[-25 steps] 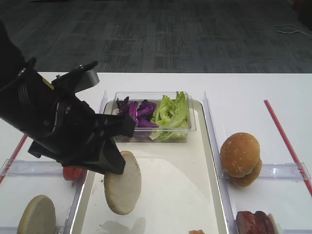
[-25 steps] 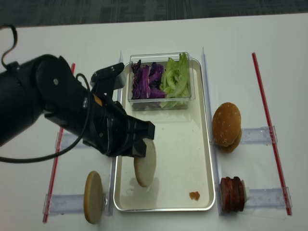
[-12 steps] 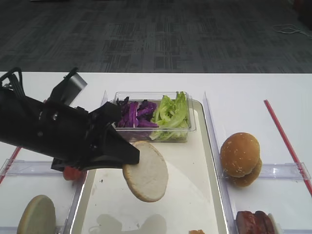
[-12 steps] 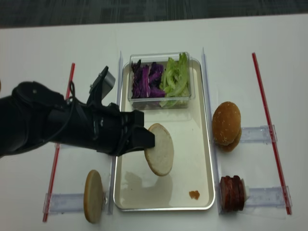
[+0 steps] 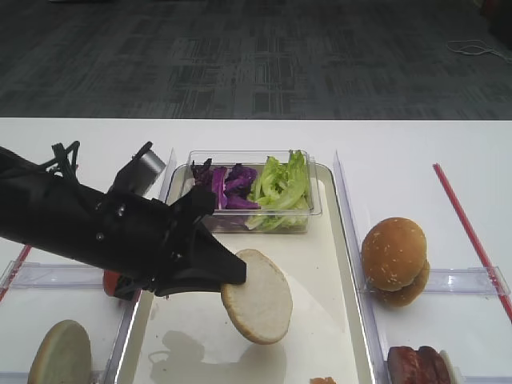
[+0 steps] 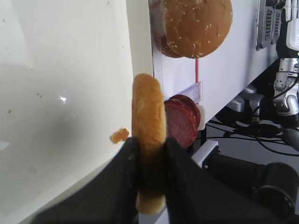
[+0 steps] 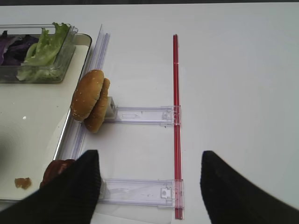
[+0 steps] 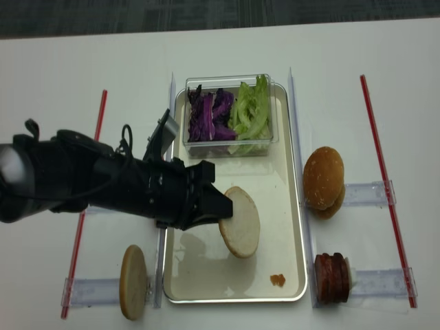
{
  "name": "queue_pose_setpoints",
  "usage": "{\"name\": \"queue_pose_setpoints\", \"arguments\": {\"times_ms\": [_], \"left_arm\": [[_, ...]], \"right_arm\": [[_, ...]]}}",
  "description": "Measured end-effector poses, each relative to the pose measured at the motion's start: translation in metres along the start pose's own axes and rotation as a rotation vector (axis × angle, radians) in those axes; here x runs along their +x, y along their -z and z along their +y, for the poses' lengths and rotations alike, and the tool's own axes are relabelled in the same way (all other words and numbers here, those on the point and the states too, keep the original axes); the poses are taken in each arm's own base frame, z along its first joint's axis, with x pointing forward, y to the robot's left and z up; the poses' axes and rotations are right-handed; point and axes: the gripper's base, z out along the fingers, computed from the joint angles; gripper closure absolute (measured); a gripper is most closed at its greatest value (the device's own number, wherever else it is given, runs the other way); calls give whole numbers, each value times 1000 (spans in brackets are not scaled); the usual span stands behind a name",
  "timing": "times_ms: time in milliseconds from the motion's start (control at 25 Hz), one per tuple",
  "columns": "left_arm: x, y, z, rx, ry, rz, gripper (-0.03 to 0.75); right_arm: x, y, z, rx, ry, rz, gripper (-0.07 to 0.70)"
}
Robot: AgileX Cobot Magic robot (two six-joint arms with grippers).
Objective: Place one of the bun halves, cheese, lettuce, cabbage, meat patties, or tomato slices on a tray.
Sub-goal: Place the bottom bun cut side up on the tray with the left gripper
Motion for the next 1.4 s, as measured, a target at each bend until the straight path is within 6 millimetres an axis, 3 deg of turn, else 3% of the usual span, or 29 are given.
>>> {"name": "queue_pose_setpoints", "arguments": {"times_ms": [640, 1400], "left_arm": [[-7, -23, 29, -19, 22, 23, 573], [-6, -29, 39, -35, 6, 42, 568]], "right_arm": [[0, 0, 0, 0, 0, 0, 163], [0, 0, 0, 0, 0, 0, 163]]}}
